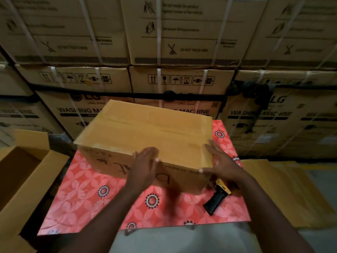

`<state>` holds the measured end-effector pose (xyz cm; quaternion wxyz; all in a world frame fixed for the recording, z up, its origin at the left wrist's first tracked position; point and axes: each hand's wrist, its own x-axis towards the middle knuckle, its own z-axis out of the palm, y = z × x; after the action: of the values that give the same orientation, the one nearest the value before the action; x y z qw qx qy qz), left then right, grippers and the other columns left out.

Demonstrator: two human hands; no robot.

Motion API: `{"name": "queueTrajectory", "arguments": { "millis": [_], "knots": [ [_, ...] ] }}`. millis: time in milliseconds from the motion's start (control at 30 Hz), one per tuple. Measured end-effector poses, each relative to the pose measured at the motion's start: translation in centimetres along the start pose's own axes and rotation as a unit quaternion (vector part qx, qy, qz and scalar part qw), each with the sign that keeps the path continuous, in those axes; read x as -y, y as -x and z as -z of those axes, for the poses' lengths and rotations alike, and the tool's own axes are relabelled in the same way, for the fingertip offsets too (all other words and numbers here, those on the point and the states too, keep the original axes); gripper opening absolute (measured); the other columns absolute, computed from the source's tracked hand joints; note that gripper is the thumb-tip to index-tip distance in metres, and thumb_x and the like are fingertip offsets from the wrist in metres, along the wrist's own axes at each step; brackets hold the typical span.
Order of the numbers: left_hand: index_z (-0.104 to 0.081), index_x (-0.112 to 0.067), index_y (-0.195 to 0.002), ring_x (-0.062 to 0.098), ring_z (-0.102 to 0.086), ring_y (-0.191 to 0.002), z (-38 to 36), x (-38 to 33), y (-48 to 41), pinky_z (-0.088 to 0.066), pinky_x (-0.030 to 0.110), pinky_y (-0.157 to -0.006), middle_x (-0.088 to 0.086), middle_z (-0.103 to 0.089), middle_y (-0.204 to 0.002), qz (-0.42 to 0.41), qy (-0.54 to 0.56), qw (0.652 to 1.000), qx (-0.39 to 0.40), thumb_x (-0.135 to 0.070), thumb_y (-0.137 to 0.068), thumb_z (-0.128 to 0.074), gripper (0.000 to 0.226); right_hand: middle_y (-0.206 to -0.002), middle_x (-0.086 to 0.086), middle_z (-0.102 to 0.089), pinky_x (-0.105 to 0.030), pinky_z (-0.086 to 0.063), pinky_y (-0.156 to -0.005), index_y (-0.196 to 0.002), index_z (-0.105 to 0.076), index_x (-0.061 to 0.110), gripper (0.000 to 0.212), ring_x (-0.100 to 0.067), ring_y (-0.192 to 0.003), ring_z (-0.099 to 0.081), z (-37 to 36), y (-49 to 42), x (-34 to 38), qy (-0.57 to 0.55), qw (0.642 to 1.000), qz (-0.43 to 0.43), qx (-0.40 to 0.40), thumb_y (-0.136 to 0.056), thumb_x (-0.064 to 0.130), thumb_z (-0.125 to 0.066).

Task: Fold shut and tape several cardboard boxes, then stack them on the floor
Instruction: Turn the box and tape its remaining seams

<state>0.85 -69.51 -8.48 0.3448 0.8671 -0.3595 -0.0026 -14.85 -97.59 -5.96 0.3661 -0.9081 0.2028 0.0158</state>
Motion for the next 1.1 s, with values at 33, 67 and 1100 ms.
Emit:
{"name": "queueTrajectory", "arguments": {
  "millis": [33, 67, 1100],
  "knots": [
    [-0.062, -0.013, -0.131, 0.025, -0.052, -0.132, 1.2, 1.4, -0.8, -0.018, 0.050, -0.119, 0.007, -0.061, -0.137, 0.020, -0.002, 1.000, -0.018, -0.043, -0.097, -0.041, 0.050, -0.169, 0.007, -0.003, -0.033, -0.011, -0.125, -0.161, -0.025, 0.024, 0.105, -0.016, -0.156, -0.002, -0.6, 0.0, 0.8, 0.064, 0.998, 0.001, -0.026, -0.078, 0.042, -0.086],
    [-0.062, -0.011, -0.131, 0.027, -0.054, -0.130, 2.4, 3.1, -1.6, -0.023, 0.052, -0.118, 0.010, -0.061, -0.136, 0.042, -0.009, 0.999, -0.033, -0.042, -0.097, -0.043, 0.050, -0.170, 0.005, -0.006, -0.039, -0.011, -0.126, -0.161, -0.023, 0.025, 0.093, -0.022, -0.157, -0.003, -1.7, 0.4, 2.0, 0.130, 0.990, 0.004, -0.058, -0.085, 0.034, -0.077],
    [-0.068, -0.036, -0.118, 0.027, -0.050, -0.119, 8.5, 9.9, 2.9, -0.036, 0.047, -0.093, -0.002, -0.057, -0.126, 0.168, -0.112, 0.975, -0.094, -0.061, -0.088, -0.040, 0.048, -0.169, -0.017, 0.004, -0.066, -0.003, -0.121, -0.161, -0.013, 0.009, 0.070, -0.035, -0.155, 0.009, -8.4, -9.1, 8.9, 0.154, 0.966, -0.153, -0.143, -0.105, 0.049, -0.031]
  ]
}}
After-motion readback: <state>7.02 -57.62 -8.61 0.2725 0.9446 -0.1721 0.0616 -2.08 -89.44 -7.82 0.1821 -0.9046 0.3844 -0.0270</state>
